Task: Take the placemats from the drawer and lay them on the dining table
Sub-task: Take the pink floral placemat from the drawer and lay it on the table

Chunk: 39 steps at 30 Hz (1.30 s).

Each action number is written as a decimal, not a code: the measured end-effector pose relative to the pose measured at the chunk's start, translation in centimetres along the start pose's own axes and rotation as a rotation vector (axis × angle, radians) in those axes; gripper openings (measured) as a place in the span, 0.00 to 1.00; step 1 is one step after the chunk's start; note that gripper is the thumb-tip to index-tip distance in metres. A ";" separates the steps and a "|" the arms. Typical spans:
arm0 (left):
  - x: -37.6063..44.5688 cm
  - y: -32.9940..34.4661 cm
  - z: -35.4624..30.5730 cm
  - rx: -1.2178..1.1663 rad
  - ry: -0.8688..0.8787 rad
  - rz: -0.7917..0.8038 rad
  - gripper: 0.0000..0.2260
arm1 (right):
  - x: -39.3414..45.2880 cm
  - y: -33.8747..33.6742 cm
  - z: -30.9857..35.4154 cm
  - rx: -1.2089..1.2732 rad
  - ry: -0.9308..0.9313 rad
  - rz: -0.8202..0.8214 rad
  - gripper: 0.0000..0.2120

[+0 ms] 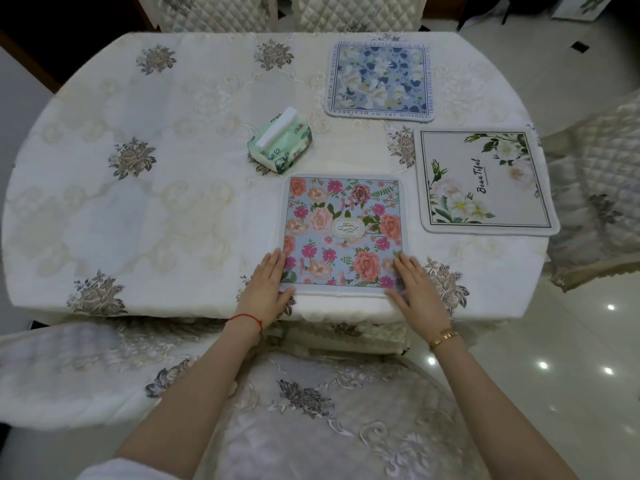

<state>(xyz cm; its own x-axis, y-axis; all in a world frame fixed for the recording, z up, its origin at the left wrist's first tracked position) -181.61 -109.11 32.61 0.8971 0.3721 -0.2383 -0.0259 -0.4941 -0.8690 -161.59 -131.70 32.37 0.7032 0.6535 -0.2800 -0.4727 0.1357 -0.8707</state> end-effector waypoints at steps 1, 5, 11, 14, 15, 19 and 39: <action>-0.4 -0.2 -0.2 -0.005 -0.007 -0.011 0.32 | -0.5 -0.3 -0.2 0.001 0.012 -0.009 0.32; -2.1 -2.0 -1.6 -0.053 0.007 -0.122 0.24 | -2.3 -1.3 -0.4 0.009 0.022 -0.036 0.29; -6.2 -4.7 -5.5 -0.034 0.080 -0.307 0.17 | -6.2 -4.3 0.5 0.044 -0.052 -0.112 0.24; -8.8 -5.4 -7.3 -0.035 0.096 -0.380 0.17 | -8.8 -5.8 0.6 0.044 -0.075 -0.161 0.23; -9.7 -5.5 -7.8 -0.039 0.093 -0.392 0.17 | -9.7 -6.2 0.4 0.045 -0.078 -0.180 0.23; -13.0 -5.6 -10.0 -0.045 0.095 -0.437 0.16 | -13.2 -7.5 -0.4 0.064 -0.092 -0.203 0.26; -20.5 -3.4 -17.2 -0.029 0.259 -0.344 0.12 | -31.4 -9.0 -5.8 0.161 0.130 -0.420 0.19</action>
<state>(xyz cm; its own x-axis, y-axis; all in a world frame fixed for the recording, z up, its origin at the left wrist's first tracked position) -192.35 -128.58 47.88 0.9325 0.3113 0.1831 0.3032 -0.3992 -0.8653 -176.31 -157.78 46.65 0.9072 0.4200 0.0258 -0.2022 0.4889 -0.8486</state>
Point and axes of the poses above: each hand's wrist, its own x-axis towards the middle knuckle, its own y-axis out of the palm, z = x × y, the point moved 7 cm from there along x, towards the middle knuckle, and after that the axes turned 10 degrees about y, right-handed, at the moved point
